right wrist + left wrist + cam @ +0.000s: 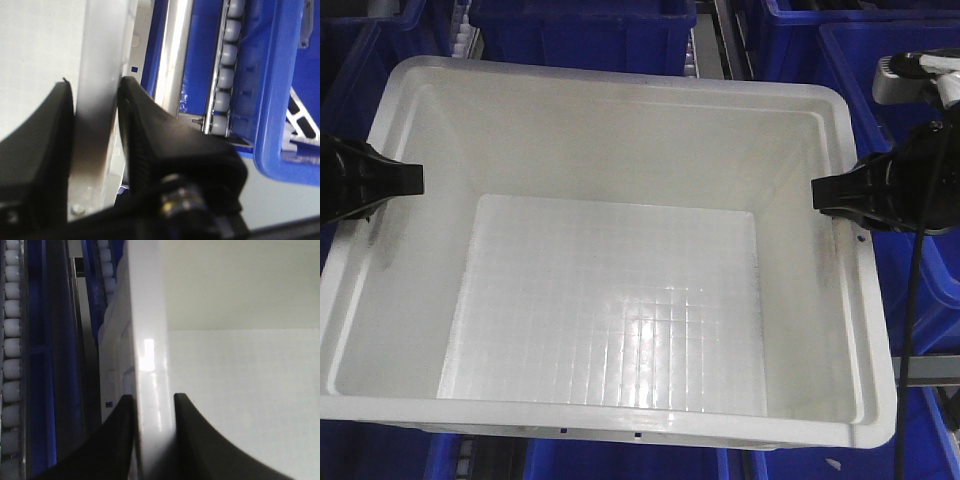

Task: Move bin from left to right shelf
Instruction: 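Hold the tote over the rack rollers with both grippers while approaching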

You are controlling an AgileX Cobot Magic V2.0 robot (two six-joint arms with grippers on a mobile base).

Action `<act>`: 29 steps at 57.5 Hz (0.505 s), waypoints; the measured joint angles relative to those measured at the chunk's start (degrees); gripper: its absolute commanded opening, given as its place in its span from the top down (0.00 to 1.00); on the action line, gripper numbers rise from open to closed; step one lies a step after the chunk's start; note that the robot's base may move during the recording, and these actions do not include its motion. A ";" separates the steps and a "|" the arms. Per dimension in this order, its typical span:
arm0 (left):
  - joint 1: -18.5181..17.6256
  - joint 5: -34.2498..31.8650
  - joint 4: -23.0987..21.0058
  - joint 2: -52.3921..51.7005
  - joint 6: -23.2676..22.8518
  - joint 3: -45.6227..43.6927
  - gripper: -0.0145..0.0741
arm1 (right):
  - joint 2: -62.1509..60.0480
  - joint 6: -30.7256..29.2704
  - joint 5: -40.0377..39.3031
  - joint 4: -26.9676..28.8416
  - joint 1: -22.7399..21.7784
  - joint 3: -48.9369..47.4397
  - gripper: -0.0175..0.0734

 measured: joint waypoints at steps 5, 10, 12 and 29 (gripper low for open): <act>0.00 0.00 0.00 0.00 0.00 0.00 0.84 | 0.00 0.00 0.00 0.00 0.00 0.00 0.81; 0.00 0.00 0.00 0.00 0.00 0.00 0.84 | 0.00 0.00 0.00 0.00 0.00 0.00 0.81; 0.00 0.00 0.00 0.00 0.00 0.00 0.84 | 0.00 0.00 0.00 0.00 0.00 0.00 0.81; 0.00 0.00 0.00 0.00 0.00 0.00 0.84 | 0.00 0.00 0.00 0.00 0.00 0.00 0.81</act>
